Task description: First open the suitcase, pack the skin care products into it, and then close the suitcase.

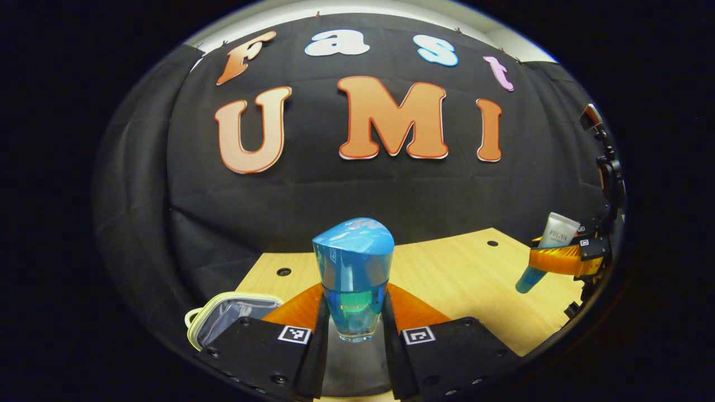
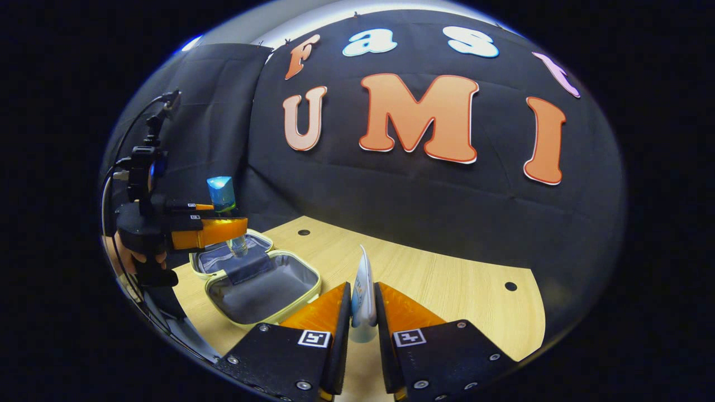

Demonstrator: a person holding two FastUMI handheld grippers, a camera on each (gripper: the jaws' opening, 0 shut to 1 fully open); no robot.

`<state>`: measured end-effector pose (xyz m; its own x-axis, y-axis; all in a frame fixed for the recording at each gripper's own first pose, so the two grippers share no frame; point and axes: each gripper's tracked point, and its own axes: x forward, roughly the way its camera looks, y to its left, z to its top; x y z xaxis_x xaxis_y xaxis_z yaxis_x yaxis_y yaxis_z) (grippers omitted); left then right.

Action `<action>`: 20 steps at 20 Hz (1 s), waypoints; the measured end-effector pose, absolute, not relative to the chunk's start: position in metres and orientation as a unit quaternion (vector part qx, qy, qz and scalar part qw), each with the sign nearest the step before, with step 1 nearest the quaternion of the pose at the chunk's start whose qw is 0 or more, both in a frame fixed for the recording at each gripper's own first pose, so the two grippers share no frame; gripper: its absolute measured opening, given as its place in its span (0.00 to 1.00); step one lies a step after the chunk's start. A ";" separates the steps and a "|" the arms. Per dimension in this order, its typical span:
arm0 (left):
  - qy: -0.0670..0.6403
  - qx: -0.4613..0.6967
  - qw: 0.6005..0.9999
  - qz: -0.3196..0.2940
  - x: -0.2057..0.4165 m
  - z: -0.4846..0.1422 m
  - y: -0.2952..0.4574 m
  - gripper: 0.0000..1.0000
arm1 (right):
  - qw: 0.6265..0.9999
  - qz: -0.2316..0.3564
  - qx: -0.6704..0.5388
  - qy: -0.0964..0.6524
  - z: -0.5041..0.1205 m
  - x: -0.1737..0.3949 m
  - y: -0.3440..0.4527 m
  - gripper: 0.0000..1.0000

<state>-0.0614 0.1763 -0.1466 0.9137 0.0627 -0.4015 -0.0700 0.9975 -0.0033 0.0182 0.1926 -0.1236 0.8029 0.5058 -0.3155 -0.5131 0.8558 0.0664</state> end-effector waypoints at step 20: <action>0.441 -0.052 0.895 -0.042 -0.095 -0.330 0.238 0.46 | 0.932 0.283 0.055 0.221 -0.132 -0.005 0.313 0.27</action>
<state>-0.0951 0.2377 -0.3296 0.6072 -0.1216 -0.7852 0.0299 0.9910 -0.1303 -0.0047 0.3133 -0.1318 0.7426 0.5513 -0.3803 -0.5032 0.8340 0.2264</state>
